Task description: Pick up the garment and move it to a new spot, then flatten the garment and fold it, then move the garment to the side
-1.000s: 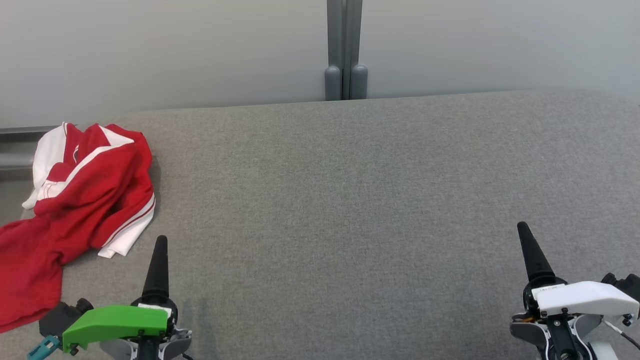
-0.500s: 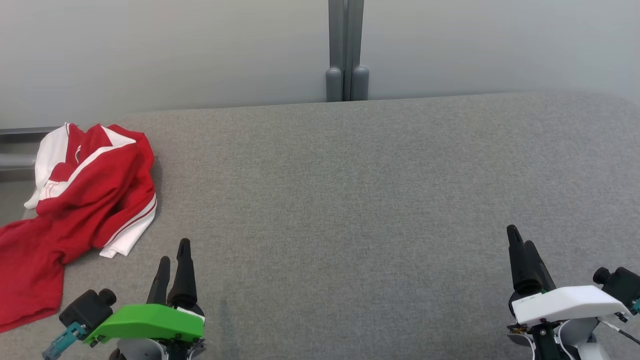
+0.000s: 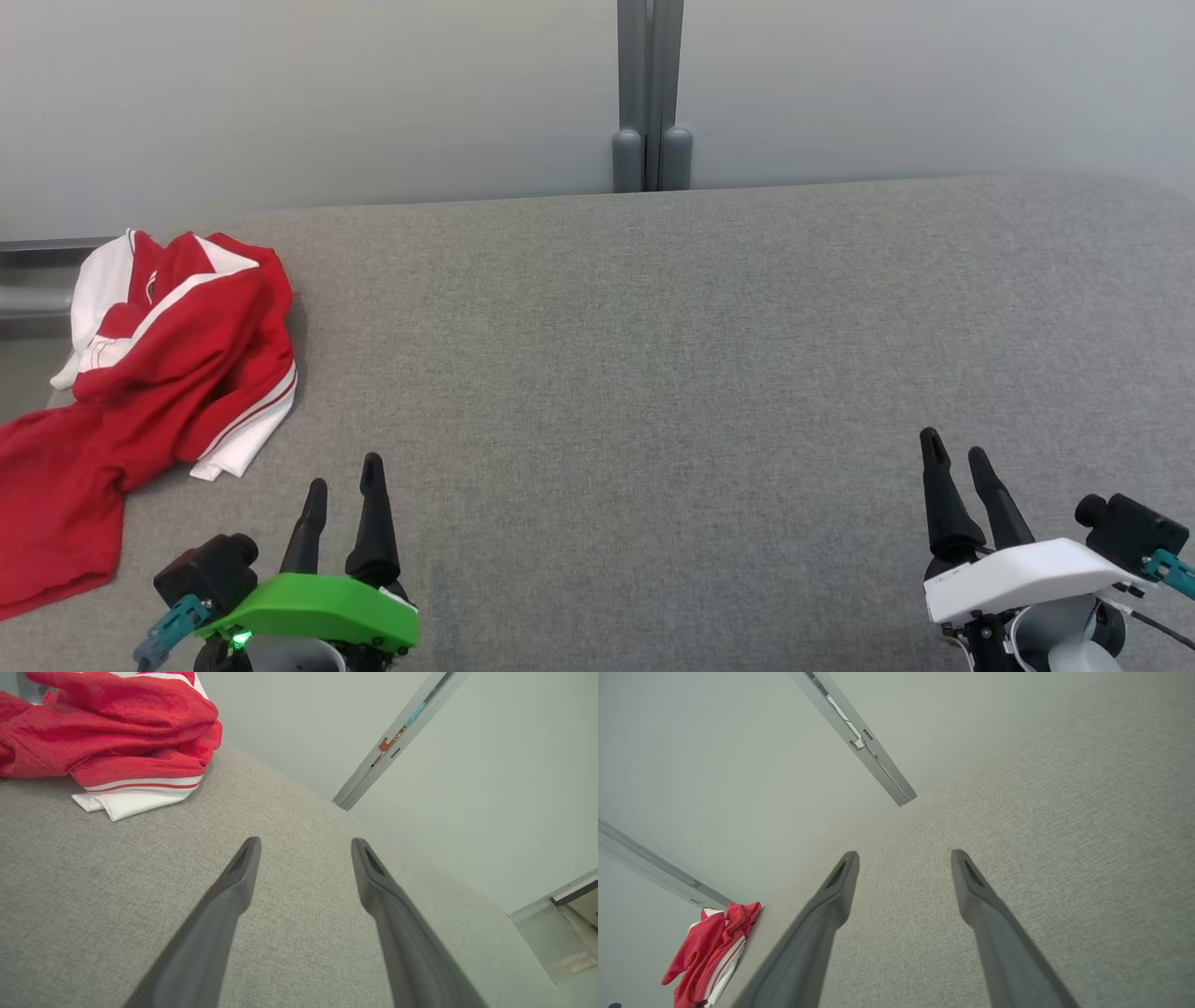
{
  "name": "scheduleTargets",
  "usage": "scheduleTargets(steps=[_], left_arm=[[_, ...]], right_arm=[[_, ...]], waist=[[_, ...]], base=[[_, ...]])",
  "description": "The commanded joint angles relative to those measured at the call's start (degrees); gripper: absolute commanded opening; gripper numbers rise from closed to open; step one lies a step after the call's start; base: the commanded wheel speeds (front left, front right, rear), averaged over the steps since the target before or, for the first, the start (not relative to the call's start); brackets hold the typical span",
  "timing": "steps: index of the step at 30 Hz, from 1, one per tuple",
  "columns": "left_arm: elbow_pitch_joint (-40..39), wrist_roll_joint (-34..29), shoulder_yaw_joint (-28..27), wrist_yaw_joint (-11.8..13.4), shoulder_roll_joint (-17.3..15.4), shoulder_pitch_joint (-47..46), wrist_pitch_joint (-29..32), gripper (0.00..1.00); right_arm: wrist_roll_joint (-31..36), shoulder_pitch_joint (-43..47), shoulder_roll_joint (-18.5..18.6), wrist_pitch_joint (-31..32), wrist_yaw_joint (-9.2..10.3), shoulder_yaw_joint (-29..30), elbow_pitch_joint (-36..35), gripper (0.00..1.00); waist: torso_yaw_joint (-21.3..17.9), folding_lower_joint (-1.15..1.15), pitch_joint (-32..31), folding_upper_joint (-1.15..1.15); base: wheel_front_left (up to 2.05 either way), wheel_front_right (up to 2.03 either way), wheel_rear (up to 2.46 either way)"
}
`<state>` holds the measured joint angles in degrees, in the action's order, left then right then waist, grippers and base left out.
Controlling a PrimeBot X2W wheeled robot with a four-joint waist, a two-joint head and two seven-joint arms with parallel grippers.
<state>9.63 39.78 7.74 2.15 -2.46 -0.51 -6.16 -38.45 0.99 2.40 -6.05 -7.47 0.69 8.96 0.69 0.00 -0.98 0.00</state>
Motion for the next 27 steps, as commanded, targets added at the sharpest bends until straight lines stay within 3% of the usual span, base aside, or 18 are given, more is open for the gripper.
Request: scheduleTargets(steps=[1,27], left_arm=[[-0.67,-2.07,0.39,0.51,-0.36,0.26,-0.57,1.00],[1.66,-17.42,4.46,3.14,-0.47,0.03,-4.38,1.00]], right_arm=[[2.00,0.21,0.33,-0.67,-0.02,-0.25,-0.53,1.00],[19.84,0.70,0.46,-4.54,-0.02,-0.82,-0.29,1.00]], waist=[[0.06,0.00,-0.03,0.00],[1.12,0.00,-0.13,0.00]], base=[[0.00,0.00,0.00],[0.00,0.00,0.00]])
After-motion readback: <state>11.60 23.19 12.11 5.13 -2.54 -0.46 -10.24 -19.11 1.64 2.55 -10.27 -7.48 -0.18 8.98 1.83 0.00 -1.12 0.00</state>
